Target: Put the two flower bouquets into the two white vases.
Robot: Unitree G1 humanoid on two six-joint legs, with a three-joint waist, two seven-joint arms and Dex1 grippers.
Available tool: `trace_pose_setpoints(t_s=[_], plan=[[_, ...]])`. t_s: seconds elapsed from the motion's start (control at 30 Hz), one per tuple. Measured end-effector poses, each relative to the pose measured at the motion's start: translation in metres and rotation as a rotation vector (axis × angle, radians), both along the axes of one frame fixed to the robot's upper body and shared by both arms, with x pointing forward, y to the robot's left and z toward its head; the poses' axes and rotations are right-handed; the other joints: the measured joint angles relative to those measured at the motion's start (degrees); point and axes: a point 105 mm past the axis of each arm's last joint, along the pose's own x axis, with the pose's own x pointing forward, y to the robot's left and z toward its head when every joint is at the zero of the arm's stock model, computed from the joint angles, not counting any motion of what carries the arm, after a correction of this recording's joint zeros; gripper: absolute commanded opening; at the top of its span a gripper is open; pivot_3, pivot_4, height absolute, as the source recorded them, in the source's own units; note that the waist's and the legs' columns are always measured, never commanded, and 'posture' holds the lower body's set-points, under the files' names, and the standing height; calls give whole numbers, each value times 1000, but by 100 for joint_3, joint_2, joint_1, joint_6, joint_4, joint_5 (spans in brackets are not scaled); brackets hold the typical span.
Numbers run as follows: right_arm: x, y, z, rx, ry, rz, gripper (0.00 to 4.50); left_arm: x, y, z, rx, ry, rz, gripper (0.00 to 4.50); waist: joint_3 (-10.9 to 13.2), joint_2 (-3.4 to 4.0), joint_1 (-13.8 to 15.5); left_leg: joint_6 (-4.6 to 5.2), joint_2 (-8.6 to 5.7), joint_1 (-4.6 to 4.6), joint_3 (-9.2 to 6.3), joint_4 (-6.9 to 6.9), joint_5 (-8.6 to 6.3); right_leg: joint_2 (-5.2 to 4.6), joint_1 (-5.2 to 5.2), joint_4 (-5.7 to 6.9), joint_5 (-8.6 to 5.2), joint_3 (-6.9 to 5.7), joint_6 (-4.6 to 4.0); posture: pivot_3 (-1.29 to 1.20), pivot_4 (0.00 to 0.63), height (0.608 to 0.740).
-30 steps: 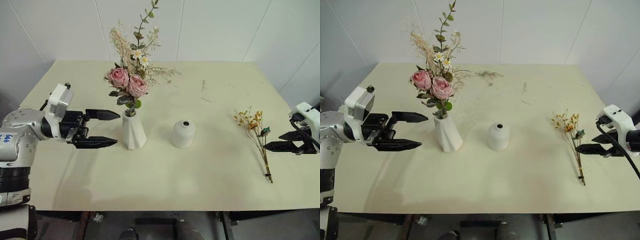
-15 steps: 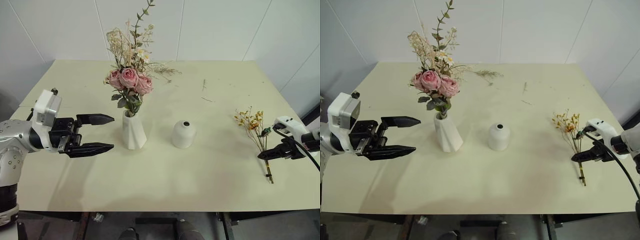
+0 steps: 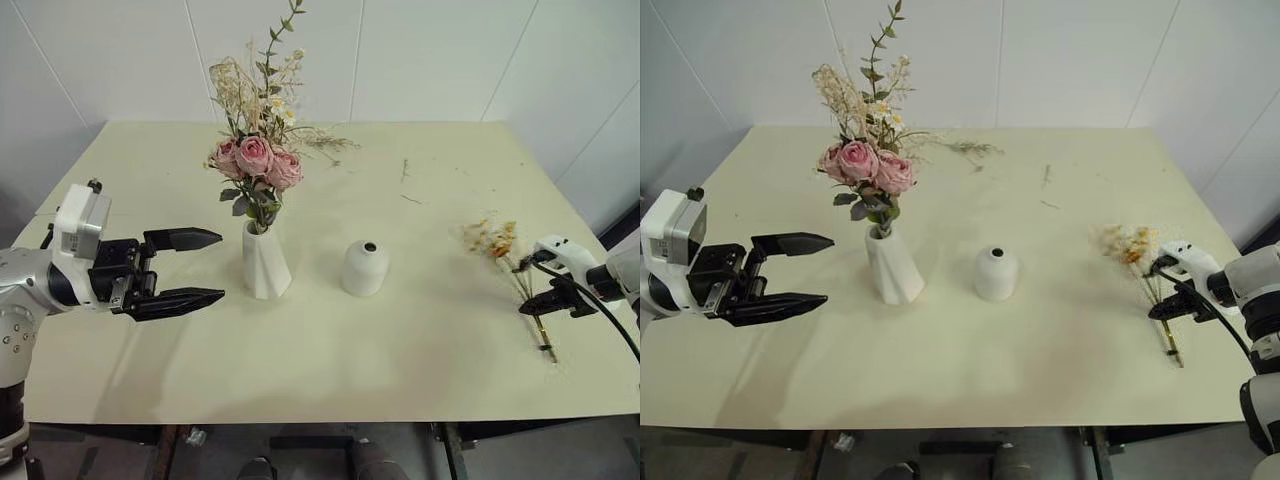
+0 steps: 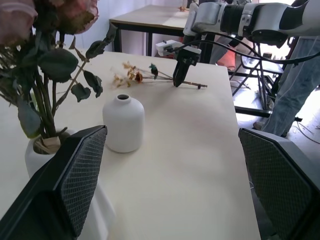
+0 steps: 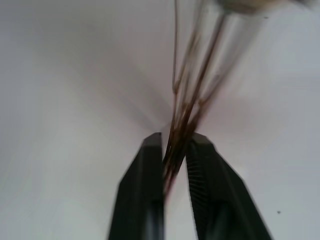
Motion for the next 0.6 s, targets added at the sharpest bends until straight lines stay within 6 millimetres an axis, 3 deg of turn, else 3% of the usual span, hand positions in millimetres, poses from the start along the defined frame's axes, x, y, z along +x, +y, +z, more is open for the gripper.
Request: trace_pose_setpoints(t_s=[0.13,0.23,0.4,0.6], plan=[[5,11,13,113,-108,35,59,7,3,3,-8,-6,3,4500,0,1,-21,0,-1,0,0,2,0,0,0,4,1,1,1,0,150,740],[16,26,43,201,-322,106,59,13,5,2,-7,-6,5,4500,0,1,-61,0,0,1,-3,2,0,2,2,7,1,-1,2,0,150,740],[16,70,95,418,-742,276,59,24,11,0,-11,-3,25,4500,0,1,-68,0,1,-2,-11,2,0,5,3,13,1,-5,3,0,150,740],[-1,122,150,679,-1124,337,59,37,13,4,-20,-30,43,4500,0,0,-55,-2,0,0,-18,10,1,4,4,29,2,-8,3,0,150,740]])
